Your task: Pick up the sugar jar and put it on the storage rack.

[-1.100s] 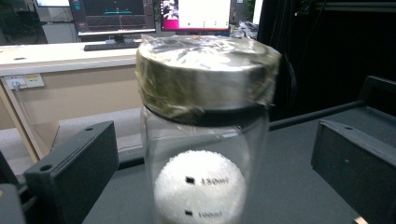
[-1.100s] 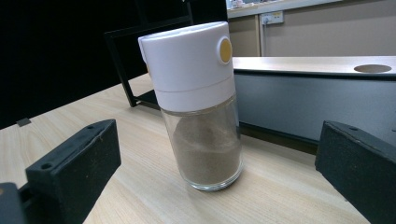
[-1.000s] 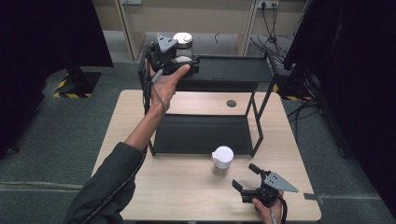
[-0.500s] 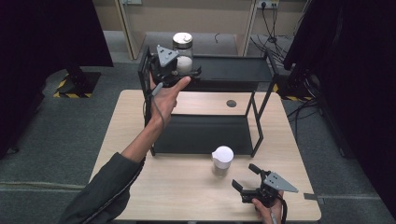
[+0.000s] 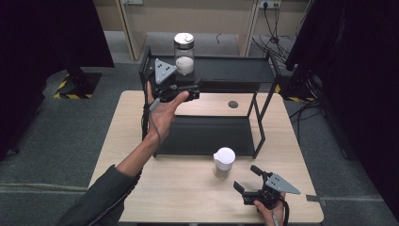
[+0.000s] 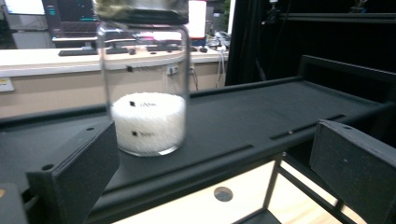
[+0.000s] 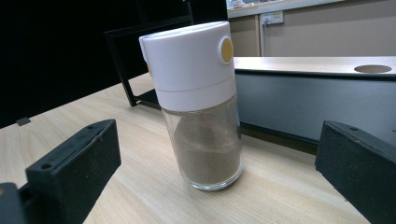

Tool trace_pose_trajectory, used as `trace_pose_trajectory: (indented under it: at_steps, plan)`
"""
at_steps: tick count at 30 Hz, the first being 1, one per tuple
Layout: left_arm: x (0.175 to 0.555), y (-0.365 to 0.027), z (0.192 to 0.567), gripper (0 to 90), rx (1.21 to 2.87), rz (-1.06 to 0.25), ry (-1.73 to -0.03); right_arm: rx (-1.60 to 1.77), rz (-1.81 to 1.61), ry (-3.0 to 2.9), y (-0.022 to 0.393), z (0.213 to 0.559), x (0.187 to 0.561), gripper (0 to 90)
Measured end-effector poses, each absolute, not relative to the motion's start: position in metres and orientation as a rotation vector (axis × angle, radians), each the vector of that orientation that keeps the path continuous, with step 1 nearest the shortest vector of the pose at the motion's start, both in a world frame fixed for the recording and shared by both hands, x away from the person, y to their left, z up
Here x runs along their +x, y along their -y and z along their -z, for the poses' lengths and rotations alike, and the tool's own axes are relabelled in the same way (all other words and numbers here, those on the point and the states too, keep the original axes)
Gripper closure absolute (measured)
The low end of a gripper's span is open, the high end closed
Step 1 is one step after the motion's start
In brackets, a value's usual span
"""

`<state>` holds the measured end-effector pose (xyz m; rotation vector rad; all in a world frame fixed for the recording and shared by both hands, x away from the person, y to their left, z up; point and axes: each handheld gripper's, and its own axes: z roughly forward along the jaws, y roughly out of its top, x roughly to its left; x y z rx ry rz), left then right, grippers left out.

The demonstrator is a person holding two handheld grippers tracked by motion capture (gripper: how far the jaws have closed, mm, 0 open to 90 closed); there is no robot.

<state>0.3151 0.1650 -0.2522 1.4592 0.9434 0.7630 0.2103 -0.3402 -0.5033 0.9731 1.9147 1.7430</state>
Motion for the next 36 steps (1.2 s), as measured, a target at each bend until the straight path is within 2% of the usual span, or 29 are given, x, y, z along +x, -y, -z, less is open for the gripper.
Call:
trace_pose_trajectory:
  at_steps: [36]
  plan:
    - [0.254,-0.191,0.329,0.8,1.467,-0.564,-0.75,0.977,-1.746,-1.91,0.34,0.504,0.21,0.5]
